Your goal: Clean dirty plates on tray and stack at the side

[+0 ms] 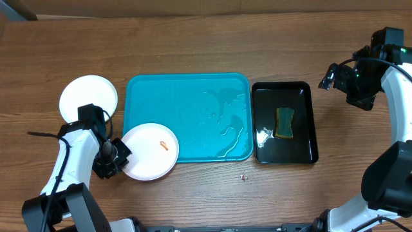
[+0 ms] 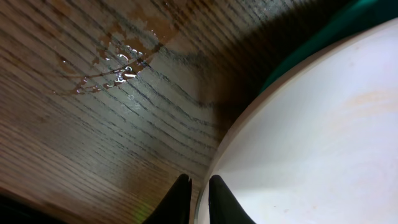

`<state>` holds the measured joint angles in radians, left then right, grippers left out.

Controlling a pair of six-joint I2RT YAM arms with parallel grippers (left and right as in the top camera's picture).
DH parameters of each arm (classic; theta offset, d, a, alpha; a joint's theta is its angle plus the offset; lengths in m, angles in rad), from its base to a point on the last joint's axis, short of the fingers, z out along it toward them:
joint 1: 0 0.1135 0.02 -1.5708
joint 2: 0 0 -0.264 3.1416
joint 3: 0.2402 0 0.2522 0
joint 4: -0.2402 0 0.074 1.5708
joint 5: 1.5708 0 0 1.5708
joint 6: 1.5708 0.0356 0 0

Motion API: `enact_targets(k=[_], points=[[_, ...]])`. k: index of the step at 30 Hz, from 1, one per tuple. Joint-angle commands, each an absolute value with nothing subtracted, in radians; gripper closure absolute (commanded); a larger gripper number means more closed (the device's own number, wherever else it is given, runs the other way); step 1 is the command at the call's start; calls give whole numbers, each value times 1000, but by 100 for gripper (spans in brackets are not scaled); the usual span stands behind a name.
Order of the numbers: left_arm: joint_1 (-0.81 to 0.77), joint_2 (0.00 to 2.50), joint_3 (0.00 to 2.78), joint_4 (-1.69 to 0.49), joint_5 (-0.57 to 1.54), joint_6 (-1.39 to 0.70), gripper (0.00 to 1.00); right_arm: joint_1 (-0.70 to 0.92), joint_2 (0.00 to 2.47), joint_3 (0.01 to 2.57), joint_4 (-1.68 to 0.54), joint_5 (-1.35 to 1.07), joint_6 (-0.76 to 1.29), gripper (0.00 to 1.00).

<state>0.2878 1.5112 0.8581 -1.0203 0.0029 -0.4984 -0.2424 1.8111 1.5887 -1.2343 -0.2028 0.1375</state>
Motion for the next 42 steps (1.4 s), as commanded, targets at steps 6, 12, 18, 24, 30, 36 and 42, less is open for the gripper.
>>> enact_targets(k=[6, 12, 18, 24, 30, 36, 42], points=[[287, 1518, 851, -1012, 4, -494, 93, -247, 1808, 1598, -1232, -202, 141, 0], [287, 1518, 852, -891, 130, -429, 96, -247, 1808, 1598, -1232, -202, 141, 0], [255, 1518, 852, -697, 290, -396, 96, -247, 1808, 1598, -1232, -202, 141, 0], [125, 1518, 852, -560, 296, -395, 96, -247, 1808, 1598, -1232, -202, 141, 0], [-18, 1518, 852, -461, 199, -397, 95, -247, 1808, 1598, -1232, -202, 141, 0], [-80, 1518, 852, -445, 100, -396, 70, -247, 1808, 1598, -1206, -177, 113, 0], [-81, 1518, 852, -440, 101, -396, 61, -247, 1808, 1598, -1127, -72, 77, 0]])
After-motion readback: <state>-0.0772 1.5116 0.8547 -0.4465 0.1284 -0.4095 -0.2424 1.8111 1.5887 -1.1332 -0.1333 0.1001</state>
